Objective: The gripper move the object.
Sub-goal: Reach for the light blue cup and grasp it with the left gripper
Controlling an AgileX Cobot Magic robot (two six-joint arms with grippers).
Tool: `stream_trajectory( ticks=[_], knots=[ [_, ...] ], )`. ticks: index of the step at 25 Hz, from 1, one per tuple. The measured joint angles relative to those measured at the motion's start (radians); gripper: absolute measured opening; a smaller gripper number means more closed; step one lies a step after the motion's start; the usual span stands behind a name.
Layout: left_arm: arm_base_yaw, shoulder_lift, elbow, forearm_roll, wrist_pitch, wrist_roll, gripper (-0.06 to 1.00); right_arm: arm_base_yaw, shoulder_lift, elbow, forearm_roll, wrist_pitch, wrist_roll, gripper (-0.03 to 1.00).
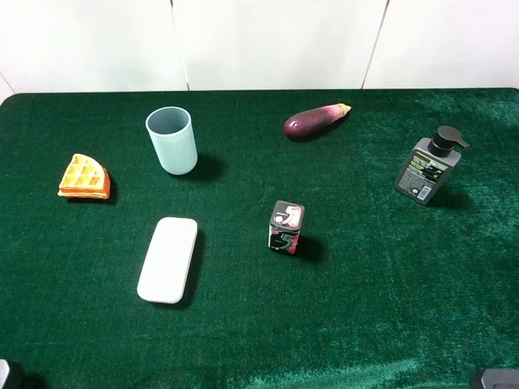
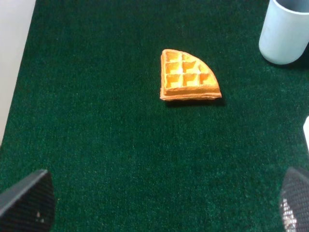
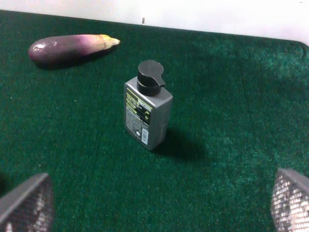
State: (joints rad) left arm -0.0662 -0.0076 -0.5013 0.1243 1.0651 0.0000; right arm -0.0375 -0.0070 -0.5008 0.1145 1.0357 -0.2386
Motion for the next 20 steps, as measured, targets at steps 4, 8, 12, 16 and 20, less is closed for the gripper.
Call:
stream_trajectory(
  ticks=[4,8,12,16,20],
  knots=[
    [0.000,0.000,0.000,0.000,0.000,0.000,0.94,0.000,0.000,0.000,0.000,0.000,0.000,0.68],
    [0.000,0.000,0.000,0.000,0.000,0.000,0.94,0.000,0.000,0.000,0.000,0.000,0.000,0.68],
    [0.000,0.000,0.000,0.000,0.000,0.000,0.94,0.000,0.000,0.000,0.000,0.000,0.000,0.68],
    [0.000,0.000,0.000,-0.001,0.000,0.000,0.94,0.000,0.000,0.000,0.000,0.000,0.000,0.68],
    [0.000,0.000,-0.008,-0.004,-0.005,0.000,0.93,0.000,0.000,0.000,0.000,0.000,0.000,0.68]
  ],
)
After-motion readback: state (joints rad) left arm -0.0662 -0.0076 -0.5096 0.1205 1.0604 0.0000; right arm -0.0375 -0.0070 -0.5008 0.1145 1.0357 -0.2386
